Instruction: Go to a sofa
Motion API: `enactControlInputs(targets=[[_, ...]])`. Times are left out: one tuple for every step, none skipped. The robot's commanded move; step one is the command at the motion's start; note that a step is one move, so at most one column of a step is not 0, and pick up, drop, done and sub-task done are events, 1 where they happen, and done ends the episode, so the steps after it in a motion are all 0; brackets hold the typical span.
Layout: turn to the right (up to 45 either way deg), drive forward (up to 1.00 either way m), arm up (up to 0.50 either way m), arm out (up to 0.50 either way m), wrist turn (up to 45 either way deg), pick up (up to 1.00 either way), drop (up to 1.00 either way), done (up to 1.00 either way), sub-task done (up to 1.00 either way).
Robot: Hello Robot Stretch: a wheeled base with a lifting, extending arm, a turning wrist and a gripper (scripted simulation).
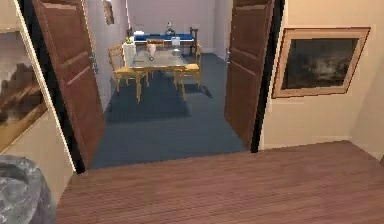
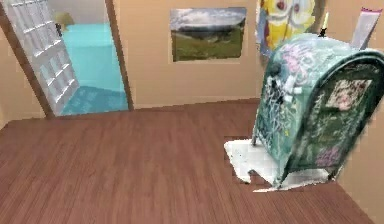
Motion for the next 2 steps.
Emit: enactControlInputs(targets=[[0.0, 1.0, 0.0, 0.0, 0.0, 0.0, 0.0, 0.0, 0.0], [0.0, 1.0, 0.0, 0.0, 0.0, 0.0, 0.0, 0.0, 0.0]])
